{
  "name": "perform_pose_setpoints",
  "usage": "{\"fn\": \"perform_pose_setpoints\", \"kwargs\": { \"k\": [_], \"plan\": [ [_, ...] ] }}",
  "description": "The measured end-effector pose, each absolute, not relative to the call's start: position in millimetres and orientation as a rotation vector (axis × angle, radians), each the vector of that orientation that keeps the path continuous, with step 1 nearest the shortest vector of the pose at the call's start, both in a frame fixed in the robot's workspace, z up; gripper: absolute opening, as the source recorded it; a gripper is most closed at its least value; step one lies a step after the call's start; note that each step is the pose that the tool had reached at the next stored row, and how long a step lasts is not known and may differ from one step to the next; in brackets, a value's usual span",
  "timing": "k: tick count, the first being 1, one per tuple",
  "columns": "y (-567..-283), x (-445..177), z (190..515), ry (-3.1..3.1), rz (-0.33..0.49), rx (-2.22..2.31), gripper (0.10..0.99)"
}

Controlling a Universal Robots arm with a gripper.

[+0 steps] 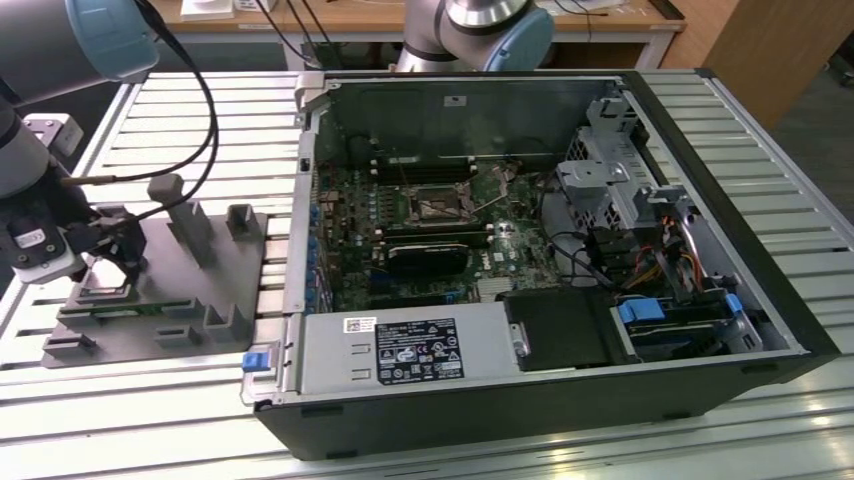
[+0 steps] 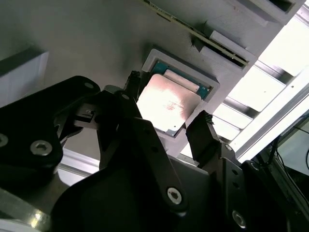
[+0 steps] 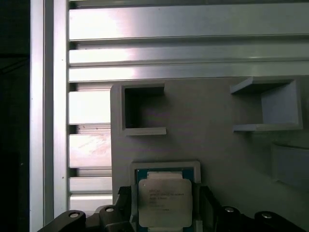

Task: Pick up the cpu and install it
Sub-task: 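Pick up the cpu and move it towards the insertion slot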

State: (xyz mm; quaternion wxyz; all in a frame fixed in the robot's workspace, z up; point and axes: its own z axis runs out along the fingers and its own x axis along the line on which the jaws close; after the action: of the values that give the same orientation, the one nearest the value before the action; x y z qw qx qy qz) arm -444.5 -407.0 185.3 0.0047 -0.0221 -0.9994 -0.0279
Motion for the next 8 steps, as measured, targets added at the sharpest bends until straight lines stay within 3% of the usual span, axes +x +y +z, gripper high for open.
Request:
{"fn": "perform_pose_setpoints", "kwargs": {
  "k": [8],
  "plan": [
    [-407.0,-445.2,184.8,-3.134,-0.088,-0.069,0.667]
  ]
}}
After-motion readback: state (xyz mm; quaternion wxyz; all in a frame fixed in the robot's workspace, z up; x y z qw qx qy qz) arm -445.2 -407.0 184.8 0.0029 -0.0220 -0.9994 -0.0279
